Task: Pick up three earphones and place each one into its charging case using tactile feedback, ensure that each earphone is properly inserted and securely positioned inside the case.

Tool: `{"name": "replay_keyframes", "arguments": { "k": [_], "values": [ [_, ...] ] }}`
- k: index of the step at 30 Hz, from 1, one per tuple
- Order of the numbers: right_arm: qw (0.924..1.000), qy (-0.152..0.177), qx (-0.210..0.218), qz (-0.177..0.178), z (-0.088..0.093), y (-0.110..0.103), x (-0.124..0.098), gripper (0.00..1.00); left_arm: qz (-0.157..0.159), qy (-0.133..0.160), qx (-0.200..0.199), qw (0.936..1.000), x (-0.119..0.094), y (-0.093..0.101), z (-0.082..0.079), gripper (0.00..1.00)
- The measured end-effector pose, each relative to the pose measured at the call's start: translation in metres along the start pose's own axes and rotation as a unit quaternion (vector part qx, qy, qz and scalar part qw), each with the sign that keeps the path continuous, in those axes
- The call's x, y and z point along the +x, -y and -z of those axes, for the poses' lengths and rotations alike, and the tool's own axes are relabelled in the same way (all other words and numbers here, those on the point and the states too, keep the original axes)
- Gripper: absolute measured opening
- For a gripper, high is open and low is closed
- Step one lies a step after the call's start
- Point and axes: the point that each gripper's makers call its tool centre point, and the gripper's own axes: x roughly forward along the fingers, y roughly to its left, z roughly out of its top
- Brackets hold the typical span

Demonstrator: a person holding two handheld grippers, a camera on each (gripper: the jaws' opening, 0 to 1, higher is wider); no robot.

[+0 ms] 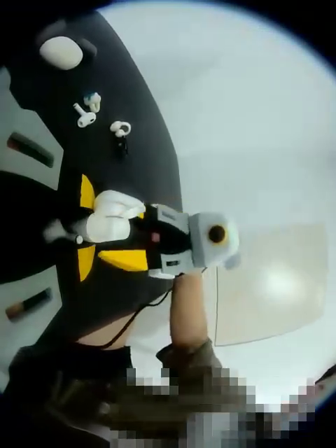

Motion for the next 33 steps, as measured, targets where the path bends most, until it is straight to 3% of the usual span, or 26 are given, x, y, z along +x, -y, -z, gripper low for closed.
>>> {"name": "replay_keyframes", "arguments": {
  "k": [3, 5, 6, 8, 11, 13, 15, 16, 18, 21, 25, 28, 31, 33],
  "values": [
    [0.9985, 0.045, 0.031, -0.006, -0.003, 0.004, -0.004, 0.18, -0.006, 0.008, -0.004, 0.9999, 0.000, -0.001, -0.003, 0.15],
    [0.9980, 0.055, 0.030, 0.002, -0.005, 0.007, -0.012, 0.18, -0.011, 0.010, -0.006, 0.9999, 0.000, -0.002, -0.003, 0.16],
    [0.9970, 0.075, 0.019, 0.002, -0.010, 0.006, -0.015, 0.18, -0.012, 0.008, -0.002, 0.9999, -0.001, -0.002, -0.003, 0.16],
    [0.9970, 0.075, 0.020, 0.006, -0.007, 0.008, -0.019, 0.17, -0.011, 0.019, -0.008, 0.9997, -0.003, -0.003, -0.006, 0.17],
    [0.9937, 0.097, 0.054, 0.015, -0.011, 0.018, -0.025, 0.17, -0.027, 0.045, -0.052, 0.9973, -0.012, -0.014, -0.016, 0.16],
    [0.9922, 0.101, 0.070, 0.016, -0.012, 0.023, -0.026, 0.17, -0.027, 0.078, -0.090, 0.9925, -0.021, -0.016, -0.030, 0.16],
    [0.9925, 0.099, 0.070, 0.015, -0.011, 0.020, -0.025, 0.17, -0.042, 0.083, -0.107, 0.9899, -0.034, -0.024, -0.034, 0.15],
    [0.9930, 0.099, 0.063, 0.013, -0.011, 0.017, -0.025, 0.17, -0.060, 0.070, -0.107, 0.9900, -0.042, -0.031, -0.031, 0.14],
    [0.9936, 0.099, 0.053, 0.013, -0.011, 0.014, -0.024, 0.17, -0.110, 0.017, -0.102, 0.9885, -0.064, -0.046, -0.018, 0.11],
    [0.9937, 0.099, 0.051, 0.011, -0.011, 0.013, -0.024, 0.17, -0.108, -0.007, -0.106, 0.9885, -0.082, -0.043, -0.018, 0.11],
    [0.9938, 0.099, 0.050, 0.011, -0.011, 0.012, -0.024, 0.17, -0.099, -0.084, -0.066, 0.9894, -0.093, -0.035, -0.012, 0.12],
    [0.9937, 0.099, 0.051, 0.011, -0.011, 0.013, -0.024, 0.17, -0.067, -0.152, -0.033, 0.9856, -0.089, -0.028, -0.005, 0.12],
    [0.9938, 0.100, 0.047, 0.012, -0.011, 0.011, -0.023, 0.17, -0.007, -0.192, -0.027, 0.9809, -0.076, -0.014, -0.001, 0.11],
    [0.9940, 0.099, 0.043, 0.014, -0.011, 0.010, -0.023, 0.17, 0.009, -0.214, -0.010, 0.9767, -0.068, -0.013, 0.003, 0.11]
  ]
}}
